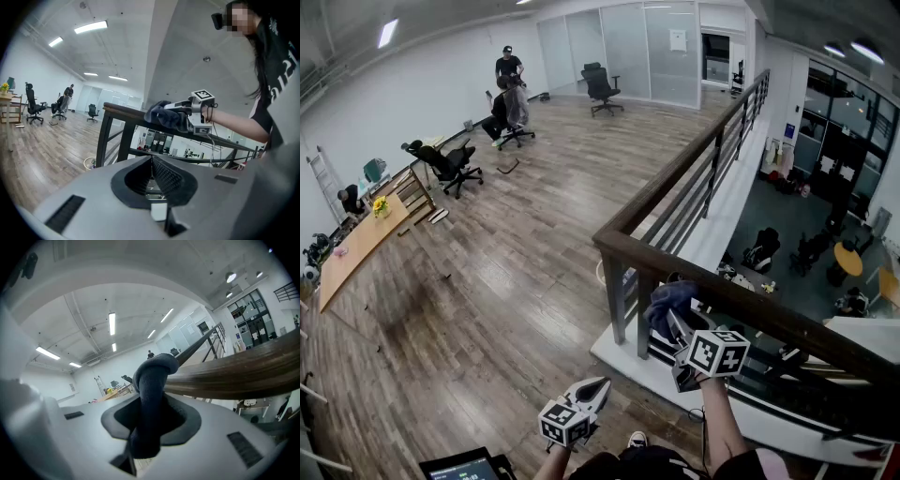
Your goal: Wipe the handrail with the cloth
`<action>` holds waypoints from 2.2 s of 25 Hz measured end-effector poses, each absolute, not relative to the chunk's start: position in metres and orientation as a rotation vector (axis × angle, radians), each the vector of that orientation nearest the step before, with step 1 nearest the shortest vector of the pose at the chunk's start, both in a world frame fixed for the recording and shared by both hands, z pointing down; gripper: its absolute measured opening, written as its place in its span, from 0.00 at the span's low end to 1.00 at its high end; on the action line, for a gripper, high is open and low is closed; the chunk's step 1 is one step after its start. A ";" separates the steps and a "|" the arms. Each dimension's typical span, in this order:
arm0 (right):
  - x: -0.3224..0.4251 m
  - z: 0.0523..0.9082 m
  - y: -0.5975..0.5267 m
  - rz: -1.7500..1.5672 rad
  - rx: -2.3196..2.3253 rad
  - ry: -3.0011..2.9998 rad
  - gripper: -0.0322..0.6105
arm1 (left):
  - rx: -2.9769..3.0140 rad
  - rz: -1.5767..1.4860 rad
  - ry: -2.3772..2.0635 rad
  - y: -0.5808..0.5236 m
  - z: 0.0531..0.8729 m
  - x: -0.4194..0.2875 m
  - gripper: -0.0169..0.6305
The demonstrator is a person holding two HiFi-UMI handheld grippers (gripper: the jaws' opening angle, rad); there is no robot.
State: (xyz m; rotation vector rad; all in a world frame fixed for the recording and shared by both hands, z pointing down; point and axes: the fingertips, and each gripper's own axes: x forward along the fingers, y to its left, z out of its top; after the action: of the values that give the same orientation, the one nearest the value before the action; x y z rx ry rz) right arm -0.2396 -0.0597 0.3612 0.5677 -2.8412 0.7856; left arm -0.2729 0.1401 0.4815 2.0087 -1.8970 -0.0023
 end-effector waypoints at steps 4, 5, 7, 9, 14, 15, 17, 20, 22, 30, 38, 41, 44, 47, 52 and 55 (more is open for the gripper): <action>-0.277 0.352 -0.098 0.763 0.583 -2.841 0.21 | 2.005 -0.005 -1.889 0.121 0.487 -0.283 0.03; -0.286 0.351 -0.105 0.765 0.584 -2.840 0.21 | 2.004 -0.006 -1.887 0.118 0.489 -0.288 0.03; -0.302 0.347 -0.117 0.771 0.592 -2.838 0.21 | 2.011 -0.007 -1.872 0.109 0.491 -0.294 0.03; -0.309 0.343 -0.126 0.787 0.605 -2.831 0.21 | 2.028 -0.006 -1.842 0.102 0.490 -0.295 0.03; -0.306 0.352 -0.144 0.869 0.681 -2.770 0.21 | 2.088 0.022 -1.763 0.090 0.487 -0.301 0.03; -0.302 0.356 -0.146 0.886 0.703 -2.754 0.21 | 2.100 0.024 -1.752 0.088 0.486 -0.303 0.03; -0.297 0.368 -0.152 0.930 0.751 -2.726 0.21 | 2.122 0.016 -1.739 0.081 0.485 -0.316 0.03; -0.296 0.383 -0.165 1.013 0.817 -2.708 0.21 | 2.159 0.001 -1.707 0.063 0.486 -0.345 0.03; -0.290 0.382 -0.170 1.071 0.853 -2.709 0.21 | 2.184 0.006 -1.664 0.053 0.486 -0.353 0.03; -0.228 0.373 -0.179 1.095 1.114 -2.640 0.21 | 2.306 0.025 -1.448 0.020 0.477 -0.342 0.03; -0.135 0.378 -0.184 1.101 1.423 -2.540 0.21 | 2.421 0.047 -1.216 -0.011 0.483 -0.305 0.03; -0.092 0.378 -0.189 1.116 1.510 -2.507 0.21 | 2.452 0.065 -1.144 -0.022 0.483 -0.279 0.03; -0.036 0.383 -0.191 1.139 1.575 -2.476 0.21 | 2.480 0.082 -1.099 -0.028 0.484 -0.244 0.03; 0.018 0.386 -0.192 1.169 1.624 -2.462 0.21 | 2.482 0.089 -1.105 -0.037 0.488 -0.215 0.03; 0.111 0.386 -0.212 1.167 1.675 -2.433 0.21 | 2.476 0.081 -1.127 -0.065 0.492 -0.158 0.03; 0.174 0.388 -0.218 1.176 1.709 -2.411 0.21 | 2.474 0.081 -1.102 -0.073 0.491 -0.110 0.03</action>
State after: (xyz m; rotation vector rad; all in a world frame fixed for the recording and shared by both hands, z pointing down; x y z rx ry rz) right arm 0.1738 -0.2181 0.3879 1.7090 -2.4112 1.1765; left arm -0.1099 -0.0729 0.4908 2.4739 -1.1017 0.0813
